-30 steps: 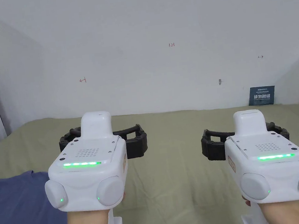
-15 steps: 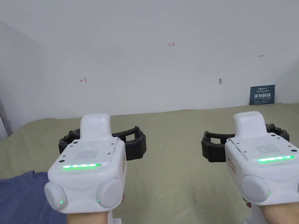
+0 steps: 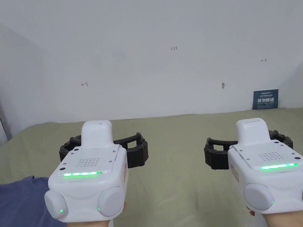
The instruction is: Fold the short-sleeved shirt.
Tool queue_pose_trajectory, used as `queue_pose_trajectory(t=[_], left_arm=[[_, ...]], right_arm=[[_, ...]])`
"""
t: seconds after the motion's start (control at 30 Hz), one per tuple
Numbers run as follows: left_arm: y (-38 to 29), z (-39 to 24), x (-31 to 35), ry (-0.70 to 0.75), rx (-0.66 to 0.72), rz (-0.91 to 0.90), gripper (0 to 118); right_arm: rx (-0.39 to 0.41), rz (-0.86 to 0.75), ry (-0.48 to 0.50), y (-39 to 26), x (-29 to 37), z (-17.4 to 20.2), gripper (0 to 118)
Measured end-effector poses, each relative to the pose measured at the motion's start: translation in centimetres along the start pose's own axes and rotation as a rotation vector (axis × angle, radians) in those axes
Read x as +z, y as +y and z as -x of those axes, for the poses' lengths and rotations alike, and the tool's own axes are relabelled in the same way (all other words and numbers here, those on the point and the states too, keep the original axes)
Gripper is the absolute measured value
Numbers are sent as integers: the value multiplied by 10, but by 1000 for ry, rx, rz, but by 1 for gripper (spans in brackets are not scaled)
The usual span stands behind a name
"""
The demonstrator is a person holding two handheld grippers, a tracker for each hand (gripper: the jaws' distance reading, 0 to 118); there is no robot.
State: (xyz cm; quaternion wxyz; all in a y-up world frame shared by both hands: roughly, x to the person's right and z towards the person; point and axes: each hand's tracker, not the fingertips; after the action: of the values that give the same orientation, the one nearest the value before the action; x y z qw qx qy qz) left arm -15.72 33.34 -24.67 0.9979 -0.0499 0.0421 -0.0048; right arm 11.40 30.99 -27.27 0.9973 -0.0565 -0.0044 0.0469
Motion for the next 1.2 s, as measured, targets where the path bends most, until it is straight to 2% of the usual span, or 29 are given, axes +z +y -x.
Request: queue_pose_trajectory(t=[1.2], left_arm=[[0,3,1,6,0,-2,118]], right_arm=[[2,2,2,-2,1,3,118]])
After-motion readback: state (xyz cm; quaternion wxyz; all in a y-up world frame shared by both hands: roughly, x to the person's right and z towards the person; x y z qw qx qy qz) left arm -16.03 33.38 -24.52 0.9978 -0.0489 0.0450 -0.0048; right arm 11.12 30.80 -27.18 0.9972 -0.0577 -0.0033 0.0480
